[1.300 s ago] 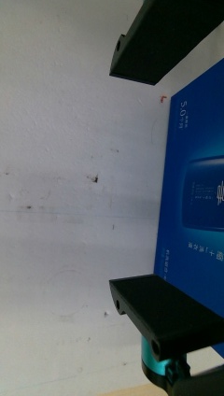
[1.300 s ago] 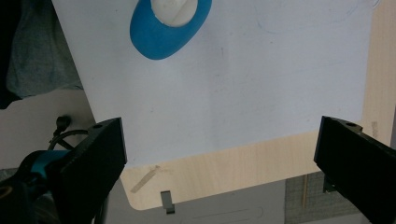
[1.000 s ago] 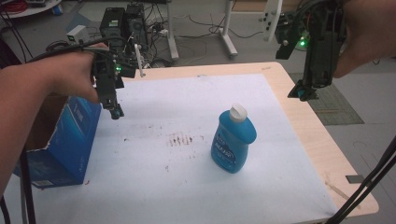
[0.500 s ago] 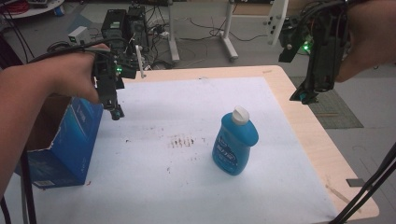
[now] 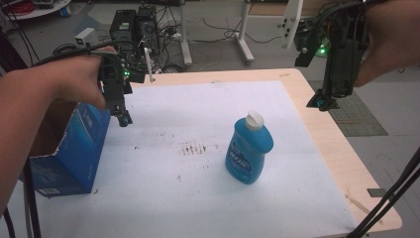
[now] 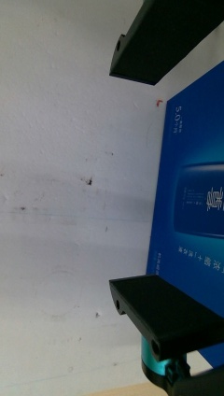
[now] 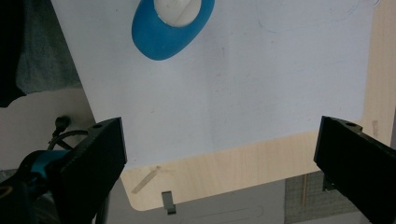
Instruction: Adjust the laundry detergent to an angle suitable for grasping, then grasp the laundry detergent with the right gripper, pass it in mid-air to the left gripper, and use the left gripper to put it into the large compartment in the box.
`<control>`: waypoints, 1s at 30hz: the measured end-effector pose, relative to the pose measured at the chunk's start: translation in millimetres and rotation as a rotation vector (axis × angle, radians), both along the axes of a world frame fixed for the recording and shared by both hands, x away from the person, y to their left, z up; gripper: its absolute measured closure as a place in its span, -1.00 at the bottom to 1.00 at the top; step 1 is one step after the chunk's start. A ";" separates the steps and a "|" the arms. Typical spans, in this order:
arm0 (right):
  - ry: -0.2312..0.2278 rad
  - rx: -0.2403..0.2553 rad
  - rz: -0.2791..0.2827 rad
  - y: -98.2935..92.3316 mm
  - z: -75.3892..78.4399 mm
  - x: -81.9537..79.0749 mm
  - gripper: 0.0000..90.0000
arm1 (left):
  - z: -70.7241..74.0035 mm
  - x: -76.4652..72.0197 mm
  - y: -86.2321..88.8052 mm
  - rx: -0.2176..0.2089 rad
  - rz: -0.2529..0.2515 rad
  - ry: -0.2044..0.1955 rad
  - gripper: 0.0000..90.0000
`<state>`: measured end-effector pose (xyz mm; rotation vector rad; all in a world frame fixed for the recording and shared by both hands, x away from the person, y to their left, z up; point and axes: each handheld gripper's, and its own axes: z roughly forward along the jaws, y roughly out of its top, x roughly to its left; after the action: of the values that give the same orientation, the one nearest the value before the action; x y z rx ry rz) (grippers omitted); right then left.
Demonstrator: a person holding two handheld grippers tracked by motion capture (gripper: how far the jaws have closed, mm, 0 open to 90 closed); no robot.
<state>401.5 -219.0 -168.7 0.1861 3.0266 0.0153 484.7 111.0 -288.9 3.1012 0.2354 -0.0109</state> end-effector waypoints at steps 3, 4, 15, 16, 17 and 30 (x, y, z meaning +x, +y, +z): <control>0.004 0.002 -0.002 -1.8 0.0 1.1 -0.97 | -1.4 0.4 -0.9 0.003 0.002 0.004 -0.96; 0.004 0.002 -0.002 -1.8 0.0 1.1 -0.97 | -1.4 0.4 -0.9 0.003 0.002 0.004 -0.96; -0.009 0.005 -0.002 0.4 -0.6 5.8 -0.97 | 0.6 0.0 0.4 -0.009 -0.004 0.005 -0.96; -0.011 0.011 -0.003 -0.1 -0.2 5.3 -0.97 | 1.3 0.7 1.2 -0.009 -0.007 0.003 -0.96; -0.011 0.011 -0.005 -0.7 0.0 5.4 -0.97 | 1.2 0.6 1.8 -0.012 -0.005 0.002 -0.96; -0.006 0.074 -0.080 -13.9 -23.3 -7.5 -0.97 | 4.4 -5.5 4.4 -0.026 -0.002 -0.016 -0.96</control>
<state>393.9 -233.0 -192.0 0.3131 3.0120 0.1214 479.2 115.5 -284.5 3.0741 0.2296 0.0105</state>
